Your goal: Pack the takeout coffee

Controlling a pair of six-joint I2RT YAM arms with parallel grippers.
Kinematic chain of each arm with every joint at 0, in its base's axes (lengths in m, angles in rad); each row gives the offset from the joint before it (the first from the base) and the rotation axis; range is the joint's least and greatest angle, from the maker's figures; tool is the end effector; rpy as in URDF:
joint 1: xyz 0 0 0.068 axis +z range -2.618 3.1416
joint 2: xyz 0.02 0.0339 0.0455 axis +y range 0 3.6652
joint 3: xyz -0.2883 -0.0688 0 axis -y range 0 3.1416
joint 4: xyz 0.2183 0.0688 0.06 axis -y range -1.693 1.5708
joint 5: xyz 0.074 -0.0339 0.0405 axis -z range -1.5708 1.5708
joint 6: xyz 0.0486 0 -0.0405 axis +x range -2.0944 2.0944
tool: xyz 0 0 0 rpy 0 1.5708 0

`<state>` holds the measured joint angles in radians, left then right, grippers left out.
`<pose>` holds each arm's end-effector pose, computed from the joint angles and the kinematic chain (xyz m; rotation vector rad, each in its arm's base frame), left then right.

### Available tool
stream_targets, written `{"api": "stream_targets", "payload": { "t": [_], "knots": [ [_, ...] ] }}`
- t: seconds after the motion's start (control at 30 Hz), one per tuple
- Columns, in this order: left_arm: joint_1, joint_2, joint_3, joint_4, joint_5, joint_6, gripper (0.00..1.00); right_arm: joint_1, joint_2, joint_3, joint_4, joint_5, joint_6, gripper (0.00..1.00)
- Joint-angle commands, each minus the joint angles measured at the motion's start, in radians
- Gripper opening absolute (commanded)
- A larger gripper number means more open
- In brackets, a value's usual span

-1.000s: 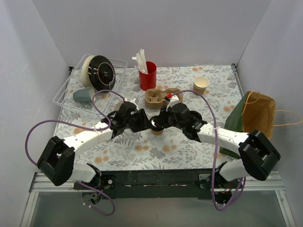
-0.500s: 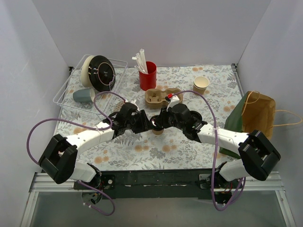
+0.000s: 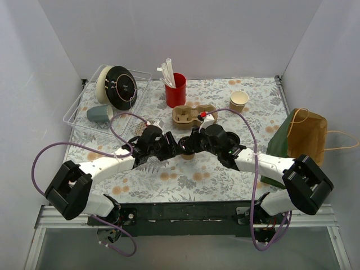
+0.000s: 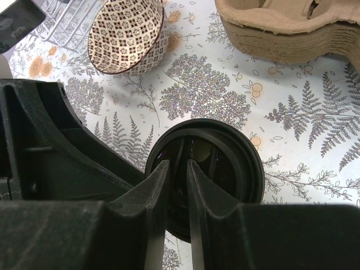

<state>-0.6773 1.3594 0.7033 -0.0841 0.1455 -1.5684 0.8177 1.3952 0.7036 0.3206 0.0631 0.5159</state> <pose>0.1976 -0.1679 0.2274 -1.0754 2.4512 -1.1477 0.2007 0.2096 0.2599 -0.2620 2.0146 0.8089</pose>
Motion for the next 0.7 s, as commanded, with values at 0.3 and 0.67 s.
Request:
{"api": "stream_targets", "payload": {
  "t": [0.3,0.67],
  "knots": [
    [0.001,-0.144,0.281,-0.356,-0.166,0.189,0.75,0.003,-0.024,0.135,-0.215,-0.051,-0.016,0.48],
    [-0.005,-0.005,0.404,-0.361,-0.084,0.534,0.92,0.003,-0.305,0.156,-0.350,0.182,-0.056,0.99]
  ]
}}
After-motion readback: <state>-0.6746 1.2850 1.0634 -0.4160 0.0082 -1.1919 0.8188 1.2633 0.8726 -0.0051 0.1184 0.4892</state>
